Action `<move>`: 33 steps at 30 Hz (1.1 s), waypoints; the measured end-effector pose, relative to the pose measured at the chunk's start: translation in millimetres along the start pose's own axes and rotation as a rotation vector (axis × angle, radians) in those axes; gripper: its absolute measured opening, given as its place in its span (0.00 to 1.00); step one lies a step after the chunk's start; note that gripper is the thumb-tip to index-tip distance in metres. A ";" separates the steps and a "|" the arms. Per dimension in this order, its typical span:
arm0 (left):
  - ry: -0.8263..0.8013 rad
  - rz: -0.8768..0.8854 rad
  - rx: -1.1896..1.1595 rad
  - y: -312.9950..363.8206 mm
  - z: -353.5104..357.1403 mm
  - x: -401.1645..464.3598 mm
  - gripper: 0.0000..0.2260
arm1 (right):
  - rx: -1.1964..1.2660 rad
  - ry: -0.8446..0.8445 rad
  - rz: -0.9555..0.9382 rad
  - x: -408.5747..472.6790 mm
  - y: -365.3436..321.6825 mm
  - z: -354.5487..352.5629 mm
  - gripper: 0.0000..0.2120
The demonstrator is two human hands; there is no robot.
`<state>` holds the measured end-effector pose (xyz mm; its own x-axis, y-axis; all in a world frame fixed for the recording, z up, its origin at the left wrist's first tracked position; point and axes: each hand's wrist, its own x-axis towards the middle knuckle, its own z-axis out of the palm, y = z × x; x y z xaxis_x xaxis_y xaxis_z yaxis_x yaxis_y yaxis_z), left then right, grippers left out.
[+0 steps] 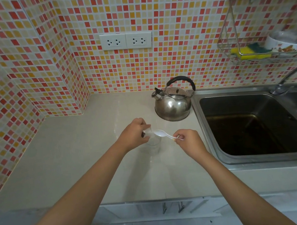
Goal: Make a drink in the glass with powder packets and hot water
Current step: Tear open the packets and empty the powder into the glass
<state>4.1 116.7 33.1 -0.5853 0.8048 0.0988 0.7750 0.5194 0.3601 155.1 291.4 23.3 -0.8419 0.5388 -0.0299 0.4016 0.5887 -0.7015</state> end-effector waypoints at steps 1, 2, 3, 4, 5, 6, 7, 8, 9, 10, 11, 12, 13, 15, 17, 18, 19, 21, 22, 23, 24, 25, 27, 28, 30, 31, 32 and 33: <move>-0.007 0.019 0.025 1.1 -0.7 -0.2 0.21 | -0.002 0.003 0.005 -1.5 0.3 0.2 0.04; -0.017 0.044 0.059 2.4 -1.6 -0.2 0.21 | -0.006 0.008 0.007 -2.9 0.6 0.5 0.04; -0.027 0.071 0.099 3.5 -2.5 0.0 0.20 | -0.010 0.013 0.008 -3.8 1.0 0.7 0.04; -0.038 0.097 0.140 4.5 -3.5 0.4 0.20 | -0.012 0.018 0.008 -4.6 1.3 1.0 0.04; -0.050 0.120 0.182 5.7 -4.5 0.9 0.19 | -0.014 0.021 0.009 -5.1 1.7 1.4 0.04; -0.064 0.142 0.230 7.0 -5.8 1.8 0.18 | -0.019 0.024 0.009 -5.4 1.9 1.6 0.04; -0.079 0.164 0.280 8.4 -7.2 3.1 0.17 | -0.024 0.027 0.011 -5.3 2.0 1.9 0.04; -0.093 0.186 0.325 9.6 -8.6 4.5 0.16 | -0.029 0.029 0.012 -5.4 2.1 2.0 0.04; -0.104 0.205 0.363 10.8 -9.9 5.8 0.15 | -0.034 0.032 0.013 -5.3 2.1 2.0 0.04; -0.112 0.224 0.394 11.9 -11.2 7.0 0.14 | -0.042 0.034 0.010 -5.2 2.1 1.7 0.04; -0.121 0.243 0.422 13.1 -12.4 8.2 0.13 | -0.055 0.036 0.002 -5.0 1.9 1.3 0.04; -0.132 0.261 0.446 14.1 -13.2 9.2 0.12 | -0.074 0.037 -0.013 -4.8 1.8 0.7 0.04; -0.148 0.277 0.467 15.1 -13.6 10.4 0.11 | -0.098 0.038 -0.030 -4.5 1.6 0.1 0.04; -0.183 0.304 0.513 17.4 -14.3 12.8 0.12 | -0.161 0.041 -0.065 -4.4 0.3 -1.4 0.05; -0.220 0.332 0.577 20.3 -15.2 15.7 0.11 | -0.231 0.045 -0.109 -4.3 -1.3 -2.3 0.07; -0.242 0.349 0.618 21.9 -15.5 17.2 0.11 | -0.265 0.047 -0.134 -4.4 -2.0 -2.4 0.07; -0.266 0.370 0.665 23.8 -15.9 18.6 0.11 | -0.296 0.050 -0.156 -4.5 -2.7 -2.4 0.07; -0.314 0.410 0.751 28.5 -17.4 21.8 0.10 | -0.354 0.056 -0.193 -4.7 -4.0 -1.9 0.08; -0.335 0.429 0.783 31.3 -18.6 23.5 0.10 | -0.383 0.057 -0.211 -4.8 -4.5 -1.7 0.08; -0.350 0.450 0.810 34.4 -20.1 25.4 0.09 | -0.414 0.056 -0.225 -4.9 -5.2 -1.2 0.08; -0.361 0.475 0.833 37.4 -21.5 27.1 0.08 | -0.443 0.054 -0.236 -5.2 -5.8 -1.0 0.09; -0.367 0.503 0.854 40.1 -22.8 28.9 0.08 | -0.469 0.053 -0.244 -5.4 -6.5 -0.9 0.09; -0.370 0.556 0.899 44.8 -24.7 31.9 0.08 | -0.507 0.054 -0.256 -5.9 -7.4 -0.9 0.09; -0.371 0.573 0.920 46.7 -25.2 33.1 0.08 | -0.517 0.054 -0.261 -6.1 -7.6 -0.9 0.09; -0.377 0.586 0.929 49.3 -25.2 35.2 0.09 | -0.526 0.051 -0.267 -6.2 -7.6 -0.6 0.09; -0.384 0.584 0.921 50.0 -25.1 36.1 0.10 | -0.528 0.050 -0.268 -6.2 -7.6 -0.4 0.09; -0.395 0.580 0.912 50.4 -24.7 36.7 0.10 | -0.530 0.051 -0.268 -6.2 -7.3 -0.4 0.09; -0.407 0.576 0.906 50.5 -24.4 36.9 0.10 | -0.534 0.051 -0.267 -6.2 -7.2 0.0 0.09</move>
<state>15.8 165.7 77.6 -0.0959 0.9376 -0.3343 0.8864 -0.0724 -0.4573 157.4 283.8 28.5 -0.9255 0.3511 0.1421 0.3153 0.9220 -0.2246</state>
